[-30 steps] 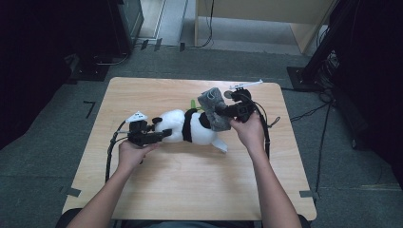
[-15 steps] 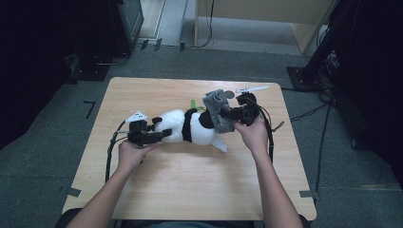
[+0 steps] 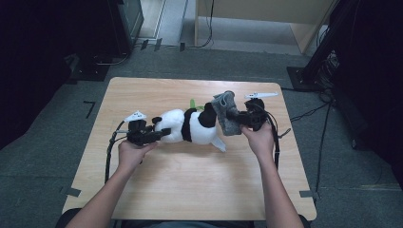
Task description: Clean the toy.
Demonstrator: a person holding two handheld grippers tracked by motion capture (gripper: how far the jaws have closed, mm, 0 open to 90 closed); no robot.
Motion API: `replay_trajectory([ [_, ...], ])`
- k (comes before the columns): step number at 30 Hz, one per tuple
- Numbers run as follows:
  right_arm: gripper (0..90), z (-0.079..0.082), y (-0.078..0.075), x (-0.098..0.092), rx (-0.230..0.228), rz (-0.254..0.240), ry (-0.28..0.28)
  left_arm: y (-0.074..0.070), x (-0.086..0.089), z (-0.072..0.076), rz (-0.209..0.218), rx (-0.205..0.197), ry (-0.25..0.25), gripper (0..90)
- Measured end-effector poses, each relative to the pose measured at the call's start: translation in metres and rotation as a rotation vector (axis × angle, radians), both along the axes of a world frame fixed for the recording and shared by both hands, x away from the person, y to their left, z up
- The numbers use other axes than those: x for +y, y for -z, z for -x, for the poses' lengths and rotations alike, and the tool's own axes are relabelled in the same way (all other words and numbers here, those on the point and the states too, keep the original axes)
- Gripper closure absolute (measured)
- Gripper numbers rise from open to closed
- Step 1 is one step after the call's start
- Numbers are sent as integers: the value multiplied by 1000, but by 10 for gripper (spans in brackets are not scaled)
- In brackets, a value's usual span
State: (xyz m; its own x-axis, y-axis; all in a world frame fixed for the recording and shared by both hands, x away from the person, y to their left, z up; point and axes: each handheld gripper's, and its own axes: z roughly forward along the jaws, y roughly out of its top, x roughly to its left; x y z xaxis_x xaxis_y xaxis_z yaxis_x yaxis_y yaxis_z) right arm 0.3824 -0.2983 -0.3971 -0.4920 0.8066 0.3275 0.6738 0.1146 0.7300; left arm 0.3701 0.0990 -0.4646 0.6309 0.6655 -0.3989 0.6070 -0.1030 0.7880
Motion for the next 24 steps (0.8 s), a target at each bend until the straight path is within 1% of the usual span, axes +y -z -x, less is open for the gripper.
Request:
replay_trajectory([
  [2, 765, 5, -5, -3, -25, -39, 1, -4, 1, 1, 22, 10, 9, 542],
  [4, 764, 10, -13, -5, -55, -67, -4, -8, 0, 4, 44, 20, 22, 542],
  [5, 764, 17, -24, -4, -81, -88, -13, -13, 0, 8, 63, 29, 30, 542],
  [6, 764, 20, -29, -3, -97, -95, -22, -13, 0, 8, 63, 29, 30, 540],
  [7, 764, 24, -35, -1, -111, -99, -37, -16, -1, 14, 68, 41, 28, 538],
  [8, 764, 28, -39, 1, -122, -96, -50, -16, -3, 17, 59, 46, 28, 536],
  [9, 764, 28, -39, 1, -122, -96, -50, -16, -3, 17, 59, 46, 28, 533],
  [10, 763, 34, -43, 8, -133, -92, -75, -14, -5, 20, 22, 55, 35, 530],
  [11, 763, 36, -44, 12, -137, -87, -89, -11, -6, 21, 6, 68, 41, 528],
  [12, 764, 39, -44, 16, -137, -86, -105, -11, -6, 21, 6, 68, 41, 524],
  [13, 764, 39, -44, 16, -137, -86, -105, -8, -7, 21, -3, 74, 42, 524],
  [14, 764, 40, -39, 25, -121, -69, -136, -6, -7, 21, 21, 82, 36, 508],
  [15, 764, 40, -35, 29, -113, -51, -145, -4, -7, 20, 26, 92, 32, 493],
  [16, 764, 40, -35, 29, -113, -51, -145, -3, -8, 19, 24, 93, 31, 493],
  [17, 764, 36, -26, 35, -92, -11, -150, 0, -8, 18, 14, 69, 37, 463],
  [18, 764, 36, -26, 35, -92, -11, -150, 0, -8, 18, 14, 69, 37, 444],
  [19, 764, 33, -22, 37, -81, -5, -149, 0, -8, 18, 2, 53, 39, 444],
  [20, 764, 30, -19, 37, -71, -14, -149, 0, -8, 18, -2, 42, 42, 413],
  [21, 765, 26, -16, 37, -71, -18, -142, 2, -6, 16, 5, 37, 55, 341],
  [22, 765, 24, -16, 36, -71, -19, -139, 2, -6, 16, 5, 37, 55, 310],
  [23, 765, 22, -15, 36, -71, -22, -139, 4, -4, 15, 13, 17, 62, 281],
  [24, 764, 20, -14, 35, -68, -19, -139, 4, -3, 14, 11, 0, 63, 270],
])
